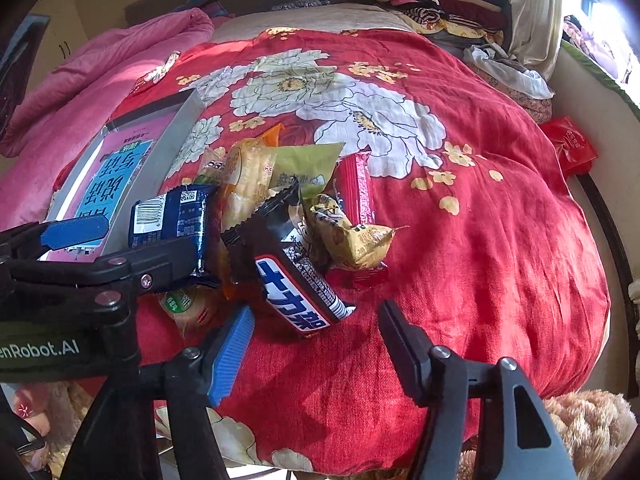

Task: Organize snacks
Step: 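Grasp the blue biscuit pack with the left gripper while the right gripper grasps the chocolate bar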

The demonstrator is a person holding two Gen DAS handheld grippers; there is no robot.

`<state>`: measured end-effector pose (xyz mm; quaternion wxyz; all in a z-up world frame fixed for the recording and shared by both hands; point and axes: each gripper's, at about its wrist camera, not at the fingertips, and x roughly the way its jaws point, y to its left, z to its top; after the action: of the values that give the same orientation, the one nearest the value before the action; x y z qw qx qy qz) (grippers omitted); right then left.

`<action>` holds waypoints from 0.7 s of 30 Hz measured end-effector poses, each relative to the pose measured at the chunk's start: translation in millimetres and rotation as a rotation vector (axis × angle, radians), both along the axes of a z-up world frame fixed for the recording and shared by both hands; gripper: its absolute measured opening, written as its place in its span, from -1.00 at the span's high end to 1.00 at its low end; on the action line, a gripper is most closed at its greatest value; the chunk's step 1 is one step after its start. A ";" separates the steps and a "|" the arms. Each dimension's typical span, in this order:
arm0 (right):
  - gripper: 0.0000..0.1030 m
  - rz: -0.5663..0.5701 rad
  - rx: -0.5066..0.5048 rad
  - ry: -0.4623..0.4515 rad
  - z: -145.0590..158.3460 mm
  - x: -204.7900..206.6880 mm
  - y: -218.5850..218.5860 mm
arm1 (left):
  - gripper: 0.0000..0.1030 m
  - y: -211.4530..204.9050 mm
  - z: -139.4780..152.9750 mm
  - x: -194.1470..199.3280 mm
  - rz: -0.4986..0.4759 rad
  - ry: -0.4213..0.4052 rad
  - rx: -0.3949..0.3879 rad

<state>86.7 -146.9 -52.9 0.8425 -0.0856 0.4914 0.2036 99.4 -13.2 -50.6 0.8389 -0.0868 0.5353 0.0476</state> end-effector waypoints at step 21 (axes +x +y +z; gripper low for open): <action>0.43 0.047 0.157 0.005 7.5 5.4 -6.7 | 0.21 35.1 2.2 -6.1 0.006 -0.035 -0.203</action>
<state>92.2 -153.7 -45.4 0.8404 -0.0305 0.4737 0.2616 93.3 21.9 -48.4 0.8347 -0.1738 0.5225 -0.0059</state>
